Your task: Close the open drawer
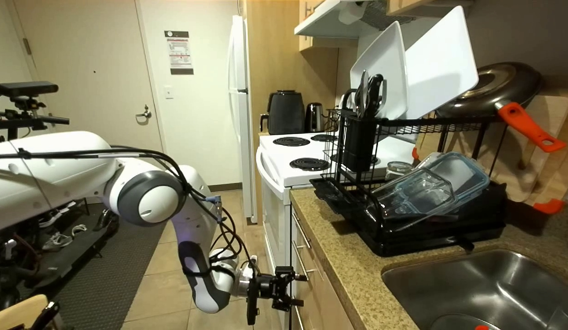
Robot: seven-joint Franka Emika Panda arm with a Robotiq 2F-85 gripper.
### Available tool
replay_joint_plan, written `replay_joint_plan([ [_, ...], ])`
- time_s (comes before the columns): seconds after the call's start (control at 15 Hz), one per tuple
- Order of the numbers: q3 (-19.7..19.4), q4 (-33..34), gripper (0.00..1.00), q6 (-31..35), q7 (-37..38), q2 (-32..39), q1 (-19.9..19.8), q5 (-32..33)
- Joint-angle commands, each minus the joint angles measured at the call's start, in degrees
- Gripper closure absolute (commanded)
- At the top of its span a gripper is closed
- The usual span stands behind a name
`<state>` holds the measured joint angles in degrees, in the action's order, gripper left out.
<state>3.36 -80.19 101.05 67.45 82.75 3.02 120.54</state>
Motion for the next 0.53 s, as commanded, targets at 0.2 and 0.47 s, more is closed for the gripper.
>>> replay_joint_plan([
  [0.2, 4.59, -14.16, 0.00, 3.72, 3.93, -10.04, -3.98, -12.84],
  [0.47, 5.17, -21.48, 0.00, 8.42, 7.67, -16.49, -6.63, -19.08],
])
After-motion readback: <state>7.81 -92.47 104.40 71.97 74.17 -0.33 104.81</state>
